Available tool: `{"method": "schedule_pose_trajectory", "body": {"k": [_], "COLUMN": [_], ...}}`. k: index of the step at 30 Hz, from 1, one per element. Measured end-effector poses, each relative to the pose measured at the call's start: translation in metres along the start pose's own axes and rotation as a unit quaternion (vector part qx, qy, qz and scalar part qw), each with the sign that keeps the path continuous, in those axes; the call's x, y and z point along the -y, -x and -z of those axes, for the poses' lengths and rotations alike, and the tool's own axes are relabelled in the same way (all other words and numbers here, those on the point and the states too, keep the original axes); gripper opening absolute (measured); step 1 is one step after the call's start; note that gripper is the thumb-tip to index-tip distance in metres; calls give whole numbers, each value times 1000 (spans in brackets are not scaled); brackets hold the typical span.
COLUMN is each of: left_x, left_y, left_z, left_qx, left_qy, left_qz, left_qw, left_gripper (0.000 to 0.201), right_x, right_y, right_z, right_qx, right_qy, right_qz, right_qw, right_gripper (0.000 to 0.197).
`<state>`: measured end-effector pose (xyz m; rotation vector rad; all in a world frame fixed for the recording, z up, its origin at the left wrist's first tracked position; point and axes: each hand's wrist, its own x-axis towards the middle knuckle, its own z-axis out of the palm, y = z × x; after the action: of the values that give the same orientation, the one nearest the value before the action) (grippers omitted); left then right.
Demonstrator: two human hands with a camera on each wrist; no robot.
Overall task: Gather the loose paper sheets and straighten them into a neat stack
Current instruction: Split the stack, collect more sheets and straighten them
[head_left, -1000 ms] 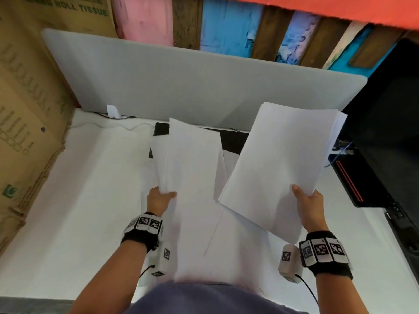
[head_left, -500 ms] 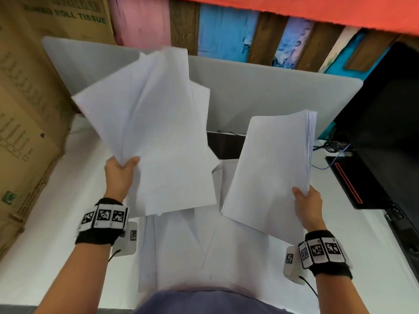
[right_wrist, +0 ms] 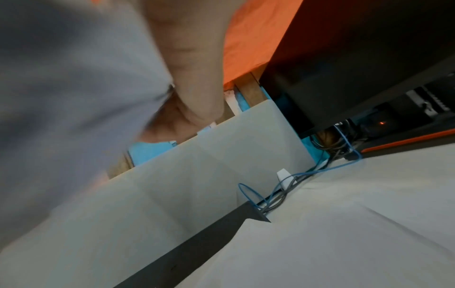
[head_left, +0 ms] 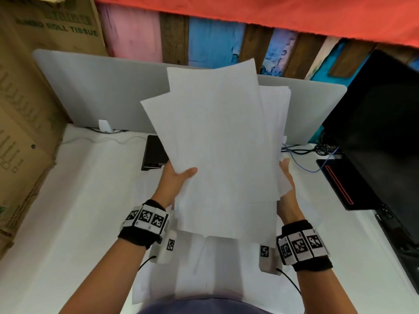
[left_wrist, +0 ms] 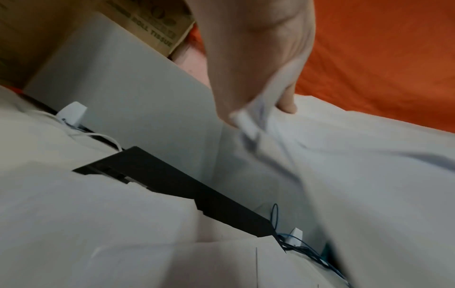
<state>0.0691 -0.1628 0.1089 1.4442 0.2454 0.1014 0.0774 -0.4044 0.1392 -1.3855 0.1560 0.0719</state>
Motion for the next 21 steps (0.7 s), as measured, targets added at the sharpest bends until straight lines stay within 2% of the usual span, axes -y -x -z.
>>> {"method": "schedule_pose_trajectory", "body": {"k": [1,3,6,9,13,15,18,19,21], "left_x": [-1,-5,-12,-19,-30,-39,-62,-71,-86], "left_y": [-1,1,7,14,21,23,22,22,20], "left_z": [-1,-3,-5,-3,4,6,3,0,-8], "left_qx": [-14,-38,-65,-47,-27,-21,-52,-66,-97], "left_qy": [-5,-4,-1,-5,-5,8,42,45,48], "left_qz": [-15,-40,-69,-91,-112,-131,-176,-200,-231], "left_qw": [1000,998,995,995,993,991,982,977,967], "left_gripper": [53,53,49,40,41,42,60,66,61], "right_x": [3,6,10,11,9,18,42,50,62], "right_y": [1,0,-3,-2,6,10,12,12,11], "right_z": [-3,-5,-5,-10,-15,-21,-36,-42,-54], "right_qx": [7,17,30,33,36,34,12,-6,-48], "right_qy": [15,71,120,142,126,96,27,14,-5], "right_qz": [10,50,73,71,91,111,146,158,176], "right_qw": [1000,996,990,987,987,989,989,987,983], "right_gripper": [40,37,44,34,44,42,36,43,61]}}
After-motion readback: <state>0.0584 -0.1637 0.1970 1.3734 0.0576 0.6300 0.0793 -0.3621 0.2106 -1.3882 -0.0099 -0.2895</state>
